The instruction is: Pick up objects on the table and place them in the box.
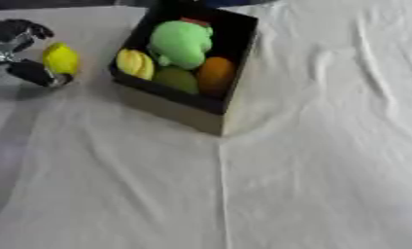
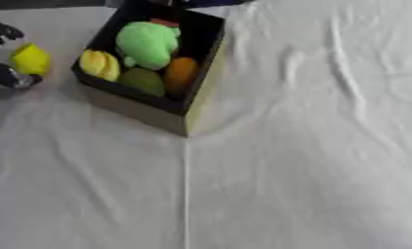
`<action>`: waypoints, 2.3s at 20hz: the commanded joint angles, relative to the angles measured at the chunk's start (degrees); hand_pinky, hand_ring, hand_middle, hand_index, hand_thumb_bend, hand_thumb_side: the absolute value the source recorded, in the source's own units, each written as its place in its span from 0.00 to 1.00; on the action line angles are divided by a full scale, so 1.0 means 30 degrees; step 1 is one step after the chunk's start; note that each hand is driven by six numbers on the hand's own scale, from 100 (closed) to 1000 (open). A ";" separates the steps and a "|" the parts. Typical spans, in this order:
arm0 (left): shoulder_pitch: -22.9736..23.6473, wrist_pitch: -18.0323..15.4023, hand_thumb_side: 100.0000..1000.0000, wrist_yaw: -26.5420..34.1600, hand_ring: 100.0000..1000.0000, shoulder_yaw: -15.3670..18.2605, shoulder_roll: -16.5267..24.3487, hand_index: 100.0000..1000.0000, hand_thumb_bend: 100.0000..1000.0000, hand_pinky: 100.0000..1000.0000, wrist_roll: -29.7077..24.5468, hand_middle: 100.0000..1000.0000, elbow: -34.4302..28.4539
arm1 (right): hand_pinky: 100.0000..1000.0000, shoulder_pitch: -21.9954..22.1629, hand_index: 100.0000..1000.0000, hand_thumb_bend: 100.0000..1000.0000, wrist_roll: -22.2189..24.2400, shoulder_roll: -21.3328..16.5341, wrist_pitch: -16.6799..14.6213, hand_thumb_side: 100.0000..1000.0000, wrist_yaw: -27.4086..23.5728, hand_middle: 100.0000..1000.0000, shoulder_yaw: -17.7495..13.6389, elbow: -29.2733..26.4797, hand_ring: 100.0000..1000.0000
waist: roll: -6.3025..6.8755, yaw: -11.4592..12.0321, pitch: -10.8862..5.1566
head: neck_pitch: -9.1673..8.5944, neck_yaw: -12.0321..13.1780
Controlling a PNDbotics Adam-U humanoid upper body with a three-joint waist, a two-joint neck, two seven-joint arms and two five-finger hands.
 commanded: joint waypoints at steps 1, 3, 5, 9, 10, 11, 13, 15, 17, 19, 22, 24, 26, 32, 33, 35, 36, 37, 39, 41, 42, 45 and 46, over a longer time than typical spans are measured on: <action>-0.0415 0.0122 0.31 -0.0322 0.84 0.0357 0.0356 0.91 0.46 0.85 0.0351 0.82 0.0124 | 0.85 -0.0364 0.65 0.00 -0.0088 -0.0756 0.0055 0.39 -0.0140 0.50 -0.0266 -0.0177 0.83 | -0.0001 -0.0054 -0.0107 | -0.0417 0.0116; -0.0427 0.0209 0.31 -0.0493 0.84 0.0408 0.0308 0.91 0.45 0.85 0.0520 0.82 0.0331 | 0.85 -0.0392 0.65 0.00 -0.0094 -0.0746 0.0057 0.40 -0.0156 0.50 -0.0277 -0.0189 0.83 | 0.0006 -0.0118 0.0007 | -0.0538 0.0172; -0.0428 0.0279 0.32 -0.0652 0.84 0.0451 0.0279 0.90 0.44 0.84 0.0654 0.81 0.0515 | 0.85 -0.0410 0.65 0.00 -0.0097 -0.0742 0.0060 0.40 -0.0168 0.50 -0.0290 -0.0201 0.83 | 0.0013 -0.0183 0.0124 | -0.0632 0.0222; -0.0444 0.0304 0.33 -0.0511 0.81 0.0511 0.0214 0.88 0.39 0.83 0.0749 0.79 0.0676 | 0.85 -0.0366 0.65 0.00 -0.0150 -0.0742 0.0100 0.41 -0.0187 0.49 -0.0363 -0.0191 0.83 | 0.0047 -0.0237 0.0331 | -0.0670 0.0249; -0.0449 0.0327 0.34 -0.0437 0.81 0.0514 0.0219 0.88 0.34 0.82 0.0751 0.78 0.0685 | 0.85 -0.0359 0.65 0.00 -0.0166 -0.0733 0.0120 0.42 -0.0195 0.49 -0.0378 -0.0180 0.83 | 0.0055 -0.0241 0.0373 | -0.0668 0.0251; -0.0454 0.0375 0.34 -0.0396 0.80 0.0516 0.0229 0.87 0.32 0.82 0.0762 0.78 0.0694 | 0.85 -0.0349 0.65 0.00 -0.0179 -0.0729 0.0137 0.42 -0.0203 0.49 -0.0388 -0.0170 0.83 | 0.0061 -0.0243 0.0405 | -0.0660 0.0248; -0.0452 0.0479 0.35 -0.0346 0.78 0.0519 0.0261 0.84 0.19 0.80 0.0765 0.76 0.0713 | 0.85 -0.0319 0.65 0.00 -0.0204 -0.0736 0.0154 0.42 -0.0211 0.49 -0.0406 -0.0160 0.83 | 0.0077 -0.0238 0.0447 | -0.0630 0.0248; -0.0445 0.0532 0.35 -0.0292 0.78 0.0512 0.0307 0.82 0.09 0.80 0.0712 0.75 0.0723 | 0.86 -0.0285 0.65 0.00 -0.0236 -0.0739 0.0161 0.43 -0.0218 0.49 -0.0433 -0.0158 0.83 | 0.0098 -0.0232 0.0471 | -0.0601 0.0231; -0.0432 0.0493 0.34 -0.0233 0.78 0.0498 0.0363 0.82 0.12 0.80 0.0586 0.75 0.0708 | 0.86 -0.0242 0.65 0.00 -0.0241 -0.0746 0.0163 0.43 -0.0217 0.49 -0.0435 -0.0149 0.83 | 0.0115 -0.0223 0.0470 | -0.0558 0.0186; -0.0433 0.0387 0.31 -0.0190 0.78 0.0468 0.0424 0.81 0.10 0.80 0.0259 0.75 0.0677 | 0.86 -0.0204 0.65 0.00 -0.0239 -0.0749 0.0166 0.43 -0.0206 0.49 -0.0446 -0.0135 0.83 | 0.0139 -0.0214 0.0454 | -0.0518 0.0178; -0.0456 0.0283 0.28 -0.0192 0.76 0.0483 0.0526 0.79 0.04 0.79 -0.0202 0.74 0.0527 | 0.86 -0.0176 0.65 0.00 -0.0241 -0.0738 0.0162 0.43 -0.0201 0.49 -0.0455 -0.0115 0.83 | 0.0171 -0.0201 0.0398 | -0.0491 0.0140; -0.0457 0.0289 0.27 -0.0168 0.75 0.0485 0.0591 0.78 0.01 0.78 -0.0339 0.73 0.0401 | 0.86 -0.0160 0.65 0.00 -0.0234 -0.0737 0.0151 0.43 -0.0197 0.49 -0.0451 -0.0105 0.83 | 0.0191 -0.0198 0.0350 | -0.0480 0.0115; -0.0442 0.0244 0.28 -0.0119 0.76 0.0450 0.0665 0.79 0.12 0.78 -0.0447 0.73 0.0233 | 0.86 -0.0129 0.65 0.00 -0.0225 -0.0733 0.0145 0.43 -0.0198 0.49 -0.0452 -0.0088 0.83 | 0.0212 -0.0193 0.0298 | -0.0471 0.0104; -0.0424 0.0591 0.29 -0.0385 0.68 0.0447 0.0860 0.70 0.00 0.71 0.0126 0.63 -0.0429 | 0.86 -0.0056 0.65 0.00 -0.0207 -0.0674 0.0143 0.44 -0.0267 0.49 -0.0439 -0.0046 0.83 | 0.0264 -0.0191 0.0113 | -0.0494 0.0050; -0.0388 0.0699 0.29 -0.0490 0.67 0.0402 0.0901 0.68 0.00 0.70 0.0428 0.61 -0.0605 | 0.86 -0.0026 0.65 0.00 -0.0209 -0.0672 0.0144 0.44 -0.0273 0.49 -0.0438 -0.0038 0.83 | 0.0269 -0.0192 0.0075 | -0.0491 0.0017; -0.0312 0.0752 0.31 -0.0461 0.66 0.0324 0.0971 0.66 0.00 0.69 0.0886 0.59 -0.1193 | 0.86 0.0051 0.65 0.00 -0.0224 -0.0676 0.0142 0.44 -0.0281 0.49 -0.0460 -0.0019 0.83 | 0.0278 -0.0183 -0.0009 | -0.0462 -0.0041; -0.0261 0.0753 0.32 -0.0504 0.65 0.0267 0.1047 0.65 0.00 0.69 0.1047 0.59 -0.1569 | 0.86 0.0080 0.65 0.00 -0.0234 -0.0682 0.0139 0.45 -0.0285 0.49 -0.0470 -0.0010 0.83 | 0.0284 -0.0173 -0.0051 | -0.0454 -0.0065; -0.0229 0.0726 0.32 -0.0435 0.65 0.0231 0.1103 0.64 0.00 0.69 0.1146 0.59 -0.1997 | 0.86 0.0099 0.65 0.00 -0.0241 -0.0688 0.0129 0.44 -0.0284 0.49 -0.0475 -0.0006 0.83 | 0.0290 -0.0159 -0.0107 | -0.0443 -0.0101; -0.0166 0.0634 0.32 -0.0385 0.65 0.0107 0.1265 0.64 0.00 0.69 0.1218 0.58 -0.2989 | 0.86 0.0109 0.65 0.00 -0.0248 -0.0711 0.0100 0.43 -0.0270 0.49 -0.0471 -0.0011 0.83 | 0.0303 -0.0126 -0.0235 | -0.0414 -0.0206; -0.0134 0.0535 0.32 -0.0390 0.64 -0.0030 0.1393 0.64 0.00 0.69 0.1180 0.58 -0.4173 | 0.86 0.0095 0.65 0.00 -0.0257 -0.0750 0.0063 0.42 -0.0242 0.49 -0.0461 -0.0021 0.83 | 0.0307 -0.0089 -0.0369 | -0.0372 -0.0310; -0.0164 0.0454 0.33 -0.0344 0.64 -0.0135 0.1420 0.64 0.00 0.69 0.1138 0.58 -0.4871 | 0.86 0.0074 0.65 0.00 -0.0256 -0.0766 0.0041 0.42 -0.0233 0.50 -0.0449 -0.0030 0.83 | 0.0306 -0.0073 -0.0441 | -0.0339 -0.0352; -0.0330 0.0131 0.33 0.0158 0.64 -0.0608 0.1381 0.63 0.00 0.68 0.0797 0.58 -0.6832 | 0.86 -0.0018 0.65 0.00 -0.0233 -0.0778 -0.0026 0.43 -0.0223 0.50 -0.0392 -0.0062 0.83 | 0.0296 -0.0066 -0.0620 | -0.0266 -0.0404; -0.0441 -0.0055 0.34 0.0377 0.63 -0.0885 0.1332 0.63 0.00 0.68 0.0670 0.58 -0.7521 | 0.86 -0.0061 0.65 0.00 -0.0212 -0.0765 -0.0050 0.40 -0.0221 0.50 -0.0359 -0.0072 0.83 | 0.0287 -0.0086 -0.0682 | -0.0251 -0.0405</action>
